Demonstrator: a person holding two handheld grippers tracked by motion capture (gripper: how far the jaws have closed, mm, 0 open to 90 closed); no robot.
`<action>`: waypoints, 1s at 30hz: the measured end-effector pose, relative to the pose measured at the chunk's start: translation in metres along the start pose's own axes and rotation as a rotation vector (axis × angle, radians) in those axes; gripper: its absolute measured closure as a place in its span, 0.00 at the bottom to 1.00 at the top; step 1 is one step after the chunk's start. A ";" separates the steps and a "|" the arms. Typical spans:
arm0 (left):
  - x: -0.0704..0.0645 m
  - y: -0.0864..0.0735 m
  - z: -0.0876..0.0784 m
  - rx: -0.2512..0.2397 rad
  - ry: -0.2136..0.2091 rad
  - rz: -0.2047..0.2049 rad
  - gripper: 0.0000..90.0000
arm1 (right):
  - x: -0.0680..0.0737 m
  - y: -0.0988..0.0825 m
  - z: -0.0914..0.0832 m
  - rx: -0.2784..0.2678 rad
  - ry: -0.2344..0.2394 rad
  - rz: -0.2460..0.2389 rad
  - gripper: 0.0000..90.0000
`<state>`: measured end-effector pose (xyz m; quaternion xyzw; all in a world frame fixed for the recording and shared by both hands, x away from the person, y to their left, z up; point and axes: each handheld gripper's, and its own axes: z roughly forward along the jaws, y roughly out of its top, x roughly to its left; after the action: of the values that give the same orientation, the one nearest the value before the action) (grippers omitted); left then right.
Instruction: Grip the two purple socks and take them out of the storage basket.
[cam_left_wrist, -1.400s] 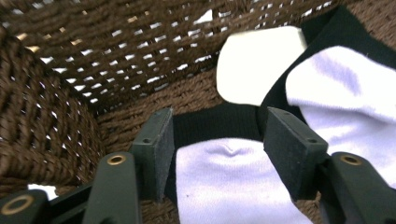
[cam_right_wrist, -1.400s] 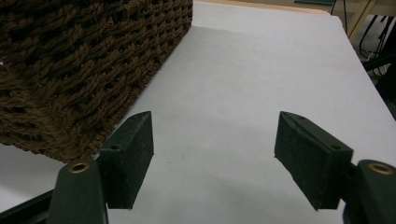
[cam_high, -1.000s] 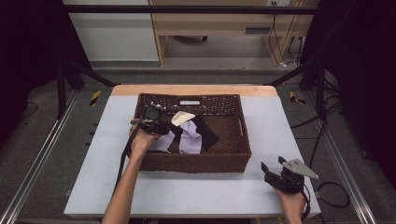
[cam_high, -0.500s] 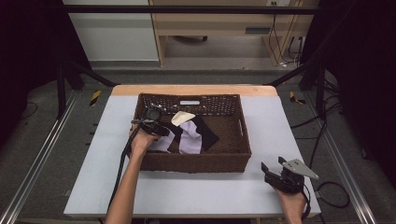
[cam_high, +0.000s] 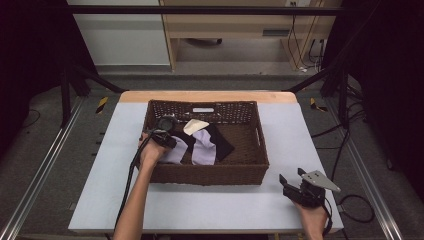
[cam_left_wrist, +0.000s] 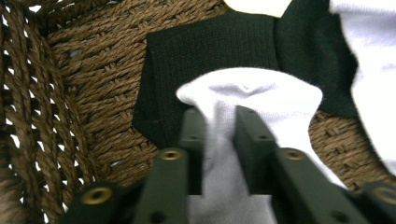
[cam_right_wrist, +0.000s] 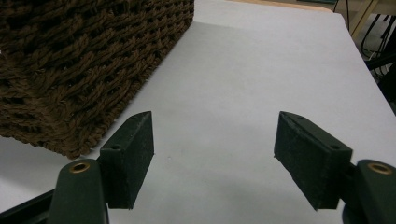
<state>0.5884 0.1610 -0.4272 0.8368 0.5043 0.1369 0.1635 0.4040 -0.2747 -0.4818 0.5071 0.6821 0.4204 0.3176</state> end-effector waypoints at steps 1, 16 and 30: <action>0.000 0.000 0.000 0.000 0.000 0.000 0.92 | 0.000 0.000 0.000 0.000 0.000 0.000 0.32; 0.000 -0.007 -0.027 -0.288 -0.069 -0.019 0.96 | -0.001 0.000 -0.001 -0.004 -0.004 0.003 0.33; 0.004 -0.015 -0.058 -0.595 -0.096 -0.075 0.96 | -0.003 0.000 -0.001 -0.009 -0.008 0.010 0.36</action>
<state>0.5555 0.1789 -0.3808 0.7386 0.4642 0.2328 0.4300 0.4037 -0.2775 -0.4809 0.5106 0.6764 0.4231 0.3204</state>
